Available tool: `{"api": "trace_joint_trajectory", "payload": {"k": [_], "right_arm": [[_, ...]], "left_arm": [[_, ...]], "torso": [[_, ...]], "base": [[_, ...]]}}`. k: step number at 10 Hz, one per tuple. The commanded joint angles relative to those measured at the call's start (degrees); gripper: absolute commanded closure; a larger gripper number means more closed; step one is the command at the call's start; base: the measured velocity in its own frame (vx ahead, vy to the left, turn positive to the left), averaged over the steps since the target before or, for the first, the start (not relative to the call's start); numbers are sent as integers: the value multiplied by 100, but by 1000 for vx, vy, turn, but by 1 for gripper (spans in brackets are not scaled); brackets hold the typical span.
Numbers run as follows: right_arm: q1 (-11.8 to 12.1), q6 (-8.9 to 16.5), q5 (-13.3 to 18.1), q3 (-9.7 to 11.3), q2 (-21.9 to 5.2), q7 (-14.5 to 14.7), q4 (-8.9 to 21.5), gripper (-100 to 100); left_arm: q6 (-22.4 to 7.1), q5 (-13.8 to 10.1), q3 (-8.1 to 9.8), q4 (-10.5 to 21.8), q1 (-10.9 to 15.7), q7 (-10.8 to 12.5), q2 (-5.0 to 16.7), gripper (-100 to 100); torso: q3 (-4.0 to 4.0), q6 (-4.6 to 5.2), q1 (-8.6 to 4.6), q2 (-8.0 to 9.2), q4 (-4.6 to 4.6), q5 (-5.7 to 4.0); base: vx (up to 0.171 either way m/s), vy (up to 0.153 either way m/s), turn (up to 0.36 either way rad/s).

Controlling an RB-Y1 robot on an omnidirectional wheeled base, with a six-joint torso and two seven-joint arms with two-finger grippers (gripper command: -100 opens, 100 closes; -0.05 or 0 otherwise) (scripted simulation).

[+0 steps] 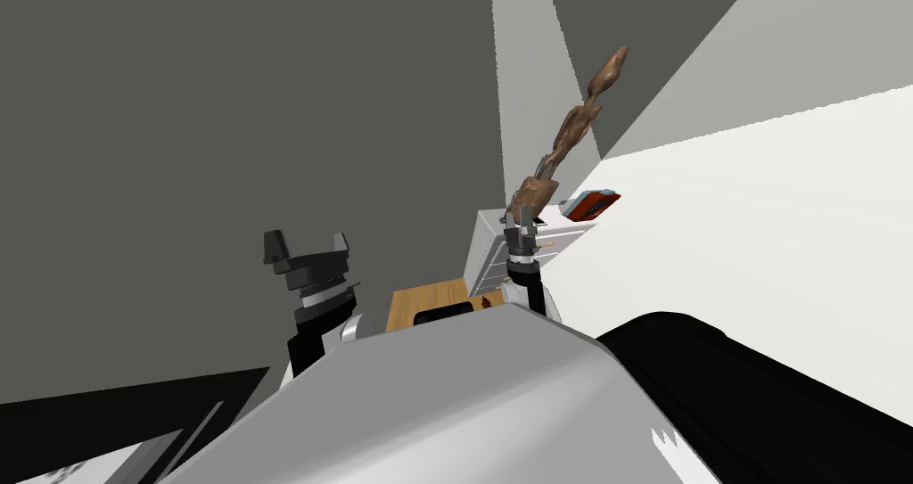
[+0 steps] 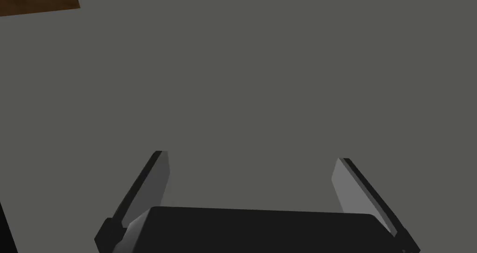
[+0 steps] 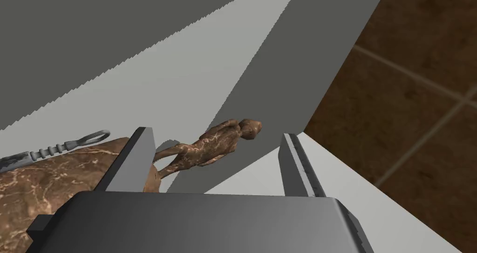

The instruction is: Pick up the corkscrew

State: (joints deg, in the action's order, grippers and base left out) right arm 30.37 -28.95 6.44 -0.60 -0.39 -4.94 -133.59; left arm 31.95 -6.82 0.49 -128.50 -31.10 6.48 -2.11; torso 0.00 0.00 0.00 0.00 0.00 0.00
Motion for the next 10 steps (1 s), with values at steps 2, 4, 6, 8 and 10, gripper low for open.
{"api": "trace_joint_trajectory", "payload": {"k": [2, 4, 6, 8, 10], "right_arm": [[-33, -161, 188, -68, -324, 56, 29, -100], [-91, -392, 460, -144, -658, 142, 94, -100], [-185, -685, 819, -219, -1016, 264, 213, -100], [-246, -870, 1036, -252, -1254, 338, 296, -100], [-403, -1204, 1429, -299, -1652, 511, 513, -100]], "left_arm": [[0, 0, 0, 0, 0, 0, 0, 0], [0, 0, 0, 0, 0, 0, 0, 0], [0, 0, 0, 0, 0, 0, 0, 0], [0, 0, 0, 0, 0, 0, 0, 0], [0, 0, 0, 0, 0, 0, 0, 0]], "torso": [[-1, -1, 2, -1, 0, 0], [-3, 0, 6, -5, -1, 1], [-4, -2, 9, -7, -1, 2], [-5, -2, 11, -8, -2, 3], [-2, -1, 8, -2, -1, 2]], "base": [[9, 15, 77], [14, 25, 123], [15, 30, 185], [15, 29, 115], [2, 30, 218]]}}
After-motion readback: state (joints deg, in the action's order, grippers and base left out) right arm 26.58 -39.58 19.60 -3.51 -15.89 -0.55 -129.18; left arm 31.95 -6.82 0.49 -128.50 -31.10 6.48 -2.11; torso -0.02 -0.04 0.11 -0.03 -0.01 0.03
